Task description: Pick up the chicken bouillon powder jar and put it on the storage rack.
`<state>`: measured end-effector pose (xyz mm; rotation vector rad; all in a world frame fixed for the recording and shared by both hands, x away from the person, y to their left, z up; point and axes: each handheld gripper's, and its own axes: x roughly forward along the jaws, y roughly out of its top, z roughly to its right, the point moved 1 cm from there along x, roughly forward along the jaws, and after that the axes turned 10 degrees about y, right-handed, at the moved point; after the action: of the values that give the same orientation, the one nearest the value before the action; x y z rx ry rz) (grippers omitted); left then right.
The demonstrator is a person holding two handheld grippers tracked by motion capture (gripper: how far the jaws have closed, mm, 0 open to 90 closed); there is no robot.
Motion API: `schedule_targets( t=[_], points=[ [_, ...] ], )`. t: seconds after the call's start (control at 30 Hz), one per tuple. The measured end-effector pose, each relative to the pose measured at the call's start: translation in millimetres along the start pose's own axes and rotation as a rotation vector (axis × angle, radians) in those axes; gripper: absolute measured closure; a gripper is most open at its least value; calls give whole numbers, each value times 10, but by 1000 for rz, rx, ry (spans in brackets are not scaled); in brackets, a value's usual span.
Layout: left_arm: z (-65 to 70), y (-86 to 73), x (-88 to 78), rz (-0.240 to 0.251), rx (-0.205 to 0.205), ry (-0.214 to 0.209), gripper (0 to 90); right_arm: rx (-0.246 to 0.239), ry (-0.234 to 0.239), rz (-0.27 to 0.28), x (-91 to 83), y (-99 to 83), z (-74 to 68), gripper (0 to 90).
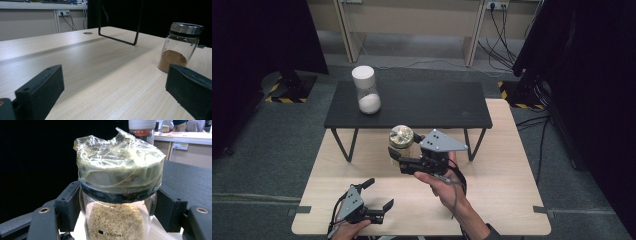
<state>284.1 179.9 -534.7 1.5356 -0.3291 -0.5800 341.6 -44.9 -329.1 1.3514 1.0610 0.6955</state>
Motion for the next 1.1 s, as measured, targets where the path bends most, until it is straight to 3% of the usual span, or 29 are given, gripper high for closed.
schedule_targets(
  t=[0.5,0.77,1.1],
  points=[
    [2,2,0,2,-4,-1,10,11,2,6,15,187,87,305],
    [2,2,-1,3,-4,-1,11,-1,-25,-2,81,319,169,305],
    [4,2,0,4,-5,-2,11,8,-45,-12,148,360,264,305]
  ],
)
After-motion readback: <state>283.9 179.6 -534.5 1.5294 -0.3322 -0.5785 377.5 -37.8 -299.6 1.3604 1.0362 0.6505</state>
